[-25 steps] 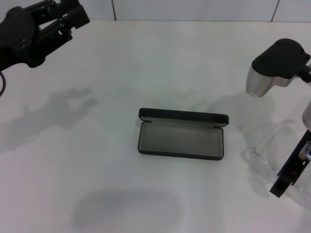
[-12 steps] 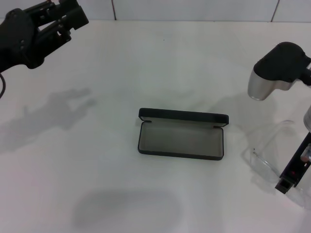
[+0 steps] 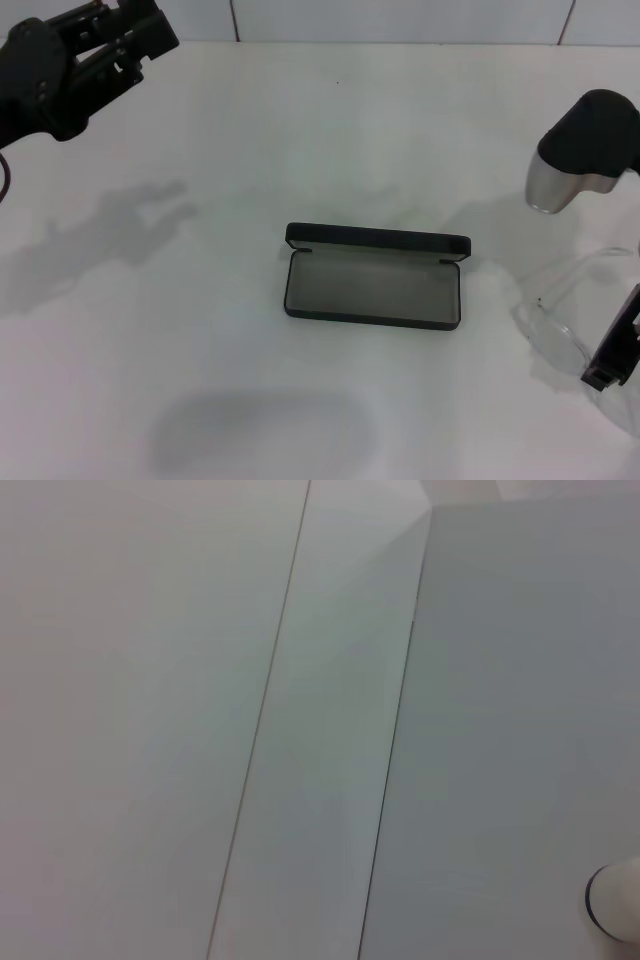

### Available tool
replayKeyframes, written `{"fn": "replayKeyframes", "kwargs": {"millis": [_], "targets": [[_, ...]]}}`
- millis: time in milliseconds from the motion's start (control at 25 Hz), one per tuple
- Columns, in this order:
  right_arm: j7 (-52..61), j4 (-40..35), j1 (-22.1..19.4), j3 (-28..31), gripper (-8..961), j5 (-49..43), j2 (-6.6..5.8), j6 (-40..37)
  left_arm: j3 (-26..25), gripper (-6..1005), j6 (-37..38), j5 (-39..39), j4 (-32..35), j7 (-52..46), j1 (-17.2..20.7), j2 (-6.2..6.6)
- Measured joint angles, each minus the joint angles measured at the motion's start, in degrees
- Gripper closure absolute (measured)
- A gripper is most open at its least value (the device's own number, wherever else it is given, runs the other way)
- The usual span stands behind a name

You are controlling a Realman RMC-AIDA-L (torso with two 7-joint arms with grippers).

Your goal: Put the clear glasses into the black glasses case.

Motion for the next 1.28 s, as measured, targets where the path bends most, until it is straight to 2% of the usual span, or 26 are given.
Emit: {"fn": "replayKeyframes", "kwargs": {"millis": [80,200,480,640,760,840,880,1040,1160,1280], "targets": [[-0.58,-1.32,-0.63,0.99,861,-0.15,-0.15,-0.31,0.00,736,0.00,-0.16,0.00,-0.27,-0.01,0.00],[-2.33,-4.13,-1.65,5.81,864,-0.19,-0.43,-1.66,0.00,739,0.00,-0.48,0.01,-0.51,0.02,0.00],[-11.29,-11.47,-3.22,26.88,875,2.63,-0.33,-7.10,0.00,747,0.22,-1.13,0.01,-0.78,-0.16,0.02],[-18.13,-16.61,-5.21,36.76,882,12.13,-0.24,-8.18,0.02,752,0.42,-2.28,0.01,-0.81,-0.01,0.02],[-24.50,-19.73,-7.68,41.35,884,21.35,0.03,-7.95,0.15,755,0.70,-3.55,0.01,-0.81,-0.17,0.02],[-26.59,-20.18,-8.39,42.08,885,24.12,0.10,-7.84,0.19,757,1.06,-4.23,0.01,-0.83,-0.32,0.02],[-33.75,-20.37,-10.49,42.41,886,32.58,0.47,-7.46,0.21,758,1.26,-4.63,0.01,-0.96,-0.37,0.02],[-45.40,-18.15,-13.46,40.28,886,43.29,0.75,-6.30,0.59,763,1.64,-6.48,0.06,-2.26,-0.53,0.02],[-51.11,-15.00,-13.83,37.07,885,45.72,0.75,-4.86,0.72,766,2.79,-7.17,0.07,-2.81,-0.60,0.01],[-57.38,-10.49,-13.37,31.08,885,46.53,0.67,0.17,1.01,770,3.98,-7.31,0.06,-2.48,-1.07,-0.12]]}}
